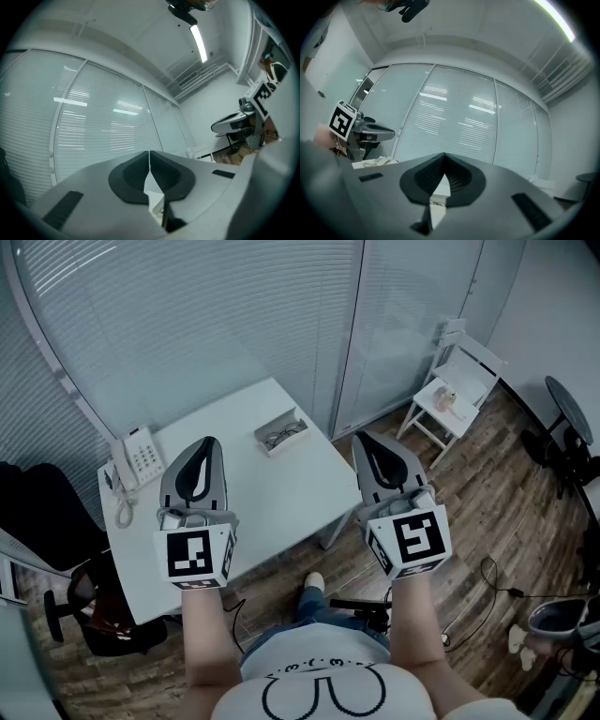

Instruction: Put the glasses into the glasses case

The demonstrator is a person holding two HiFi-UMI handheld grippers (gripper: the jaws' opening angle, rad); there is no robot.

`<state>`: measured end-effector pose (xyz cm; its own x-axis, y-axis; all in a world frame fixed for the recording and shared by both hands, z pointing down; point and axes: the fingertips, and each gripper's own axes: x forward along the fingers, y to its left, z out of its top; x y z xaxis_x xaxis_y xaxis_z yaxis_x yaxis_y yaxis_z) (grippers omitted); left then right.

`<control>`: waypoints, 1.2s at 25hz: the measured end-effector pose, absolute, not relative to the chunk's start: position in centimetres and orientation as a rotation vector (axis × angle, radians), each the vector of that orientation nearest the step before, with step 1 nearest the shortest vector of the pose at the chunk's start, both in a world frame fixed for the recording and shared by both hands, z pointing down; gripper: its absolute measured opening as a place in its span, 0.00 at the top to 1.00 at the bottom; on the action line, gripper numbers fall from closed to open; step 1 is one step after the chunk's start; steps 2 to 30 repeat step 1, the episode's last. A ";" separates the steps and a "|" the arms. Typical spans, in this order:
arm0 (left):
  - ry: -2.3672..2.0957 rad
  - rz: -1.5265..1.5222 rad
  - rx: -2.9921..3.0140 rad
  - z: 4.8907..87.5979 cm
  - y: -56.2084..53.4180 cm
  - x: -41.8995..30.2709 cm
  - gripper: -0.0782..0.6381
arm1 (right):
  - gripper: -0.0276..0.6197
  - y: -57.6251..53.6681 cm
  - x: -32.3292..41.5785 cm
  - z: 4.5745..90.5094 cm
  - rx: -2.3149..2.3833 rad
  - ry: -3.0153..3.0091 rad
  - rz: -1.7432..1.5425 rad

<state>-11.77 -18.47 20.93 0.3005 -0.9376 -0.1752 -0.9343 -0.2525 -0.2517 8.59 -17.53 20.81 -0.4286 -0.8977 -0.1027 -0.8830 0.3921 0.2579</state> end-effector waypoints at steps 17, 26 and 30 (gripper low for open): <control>1.691 -0.017 -2.264 20.8 -18.4 -11.8 0.86 | 0.94 -17.5 8.6 20.9 1.654 -2.581 -0.415; 1.691 -0.017 -2.264 20.8 -18.4 -11.8 0.86 | 0.94 -17.5 8.6 20.9 1.654 -2.581 -0.415; 1.691 -0.017 -2.264 20.8 -18.4 -11.8 0.86 | 0.94 -17.5 8.6 20.9 1.654 -2.581 -0.415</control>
